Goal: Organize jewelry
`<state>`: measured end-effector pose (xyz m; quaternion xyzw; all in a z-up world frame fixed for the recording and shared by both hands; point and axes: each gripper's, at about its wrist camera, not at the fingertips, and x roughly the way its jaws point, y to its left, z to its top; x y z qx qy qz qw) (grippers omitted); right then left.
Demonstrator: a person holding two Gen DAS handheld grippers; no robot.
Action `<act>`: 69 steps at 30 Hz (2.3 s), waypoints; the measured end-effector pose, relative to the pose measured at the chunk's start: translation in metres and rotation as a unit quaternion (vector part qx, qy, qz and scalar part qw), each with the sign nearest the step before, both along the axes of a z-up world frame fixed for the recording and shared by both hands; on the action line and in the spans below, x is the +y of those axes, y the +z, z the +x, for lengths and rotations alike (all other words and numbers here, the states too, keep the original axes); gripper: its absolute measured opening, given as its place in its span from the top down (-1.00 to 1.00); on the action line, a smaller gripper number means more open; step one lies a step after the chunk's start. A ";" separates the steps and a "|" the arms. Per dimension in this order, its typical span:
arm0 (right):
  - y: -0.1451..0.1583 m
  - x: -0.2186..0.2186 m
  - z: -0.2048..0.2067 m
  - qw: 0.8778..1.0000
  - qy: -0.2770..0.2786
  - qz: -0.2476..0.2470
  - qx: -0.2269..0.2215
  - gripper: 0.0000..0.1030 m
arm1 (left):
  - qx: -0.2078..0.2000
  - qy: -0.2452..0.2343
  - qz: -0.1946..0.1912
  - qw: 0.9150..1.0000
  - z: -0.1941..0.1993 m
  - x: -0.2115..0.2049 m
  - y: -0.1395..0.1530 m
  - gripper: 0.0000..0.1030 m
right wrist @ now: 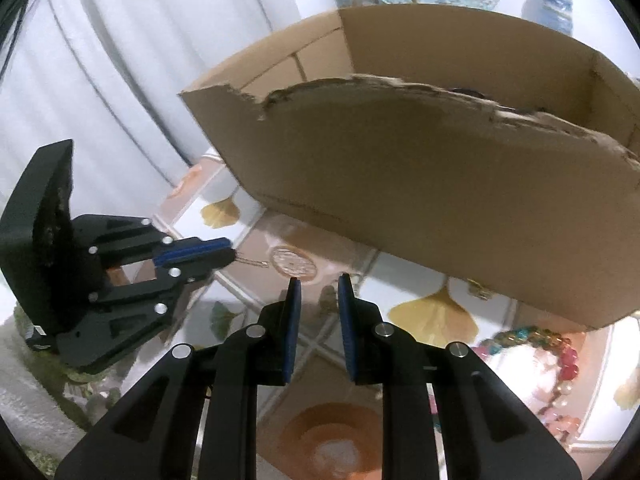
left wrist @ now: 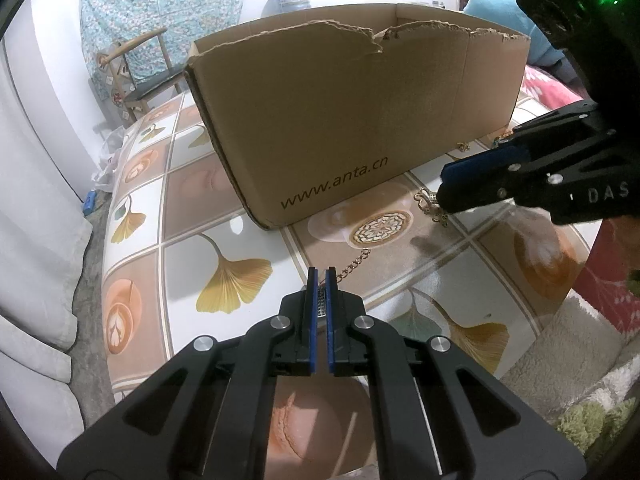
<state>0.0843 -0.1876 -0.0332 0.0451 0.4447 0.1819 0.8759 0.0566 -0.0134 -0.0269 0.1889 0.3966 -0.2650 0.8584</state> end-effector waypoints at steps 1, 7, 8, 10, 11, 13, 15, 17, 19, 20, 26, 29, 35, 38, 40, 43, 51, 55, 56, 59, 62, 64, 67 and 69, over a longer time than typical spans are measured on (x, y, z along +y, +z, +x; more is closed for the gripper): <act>-0.001 -0.001 0.000 1.000 -0.005 -0.008 0.001 0.63 | 0.000 0.000 0.000 1.000 0.000 0.000 0.000 0.94; -0.008 0.007 0.001 0.999 -0.004 -0.050 0.002 0.63 | 0.000 0.001 0.000 1.000 0.000 0.000 0.000 0.94; -0.008 0.010 0.001 0.998 0.000 -0.055 -0.001 0.63 | 0.000 0.000 0.000 1.000 0.000 0.000 0.000 0.94; -0.009 0.014 0.002 0.998 0.003 -0.070 -0.005 0.63 | 0.000 0.001 0.000 1.000 0.000 0.000 0.000 0.94; -0.009 0.014 0.002 0.997 0.003 -0.076 -0.005 0.63 | 0.000 0.001 0.000 1.000 0.000 0.000 0.000 0.94; -0.010 0.015 0.004 0.997 0.003 -0.079 -0.006 0.63 | 0.000 0.001 0.000 1.000 0.002 0.000 0.001 0.94; -0.009 0.014 0.004 0.997 0.002 -0.074 -0.005 0.65 | -0.001 0.000 0.000 1.000 0.002 0.000 0.001 0.94; -0.008 0.013 0.005 0.997 0.001 -0.075 -0.005 0.67 | -0.001 0.000 0.000 1.000 0.002 -0.001 0.001 0.94; -0.007 0.009 0.004 0.997 0.000 -0.075 -0.005 0.75 | -0.001 0.000 0.001 1.000 0.002 -0.001 0.001 0.94; -0.006 0.009 0.005 0.997 -0.001 -0.073 -0.004 0.75 | -0.002 0.000 0.001 1.000 0.002 -0.001 0.001 0.94; -0.009 0.011 0.006 0.997 0.003 -0.083 -0.003 0.89 | -0.001 0.000 0.001 1.000 0.002 -0.001 0.000 0.94; -0.009 0.009 0.004 0.996 0.000 -0.084 -0.003 0.91 | -0.002 0.000 0.001 1.000 0.002 -0.001 0.000 0.94; -0.009 0.004 -0.003 0.997 -0.009 -0.078 0.008 0.93 | -0.003 0.000 0.001 1.000 0.004 0.000 0.001 0.94; -0.009 -0.001 -0.008 0.997 -0.015 -0.077 0.014 0.94 | -0.003 0.000 0.001 1.000 0.003 -0.001 0.001 0.94; -0.008 -0.003 -0.010 0.997 -0.018 -0.071 0.010 0.93 | -0.003 0.000 0.002 1.000 0.003 -0.001 0.001 0.94; -0.006 -0.005 -0.009 0.998 -0.026 -0.064 0.000 0.93 | -0.004 0.000 0.002 1.000 0.003 -0.001 0.000 0.94; -0.006 0.005 0.008 0.998 -0.015 -0.065 -0.004 0.93 | -0.005 0.003 0.005 1.000 0.002 -0.003 0.000 0.94; -0.007 0.009 0.008 0.997 -0.010 -0.075 -0.004 0.94 | -0.005 0.002 0.005 1.000 0.002 -0.003 0.000 0.94; -0.007 0.009 0.007 0.997 -0.009 -0.077 -0.002 0.93 | -0.005 0.002 0.006 1.000 0.002 -0.003 0.000 0.94; -0.007 0.012 0.007 0.997 -0.008 -0.083 0.007 0.94 | -0.006 0.002 0.005 1.000 0.002 -0.002 0.000 0.94; -0.006 0.012 0.003 0.996 -0.008 -0.086 0.012 0.94 | -0.005 0.001 0.005 1.000 0.002 -0.002 0.000 0.93; -0.005 0.010 -0.002 0.996 -0.012 -0.087 0.016 0.93 | -0.004 0.002 0.003 1.000 0.002 -0.001 0.000 0.93; -0.004 0.007 -0.010 0.996 -0.018 -0.086 0.022 0.93 | -0.006 0.001 0.005 1.000 0.002 -0.002 0.000 0.93; -0.004 0.005 -0.016 0.996 -0.021 -0.085 0.027 0.93 | -0.006 0.001 0.005 1.000 0.003 -0.001 0.000 0.93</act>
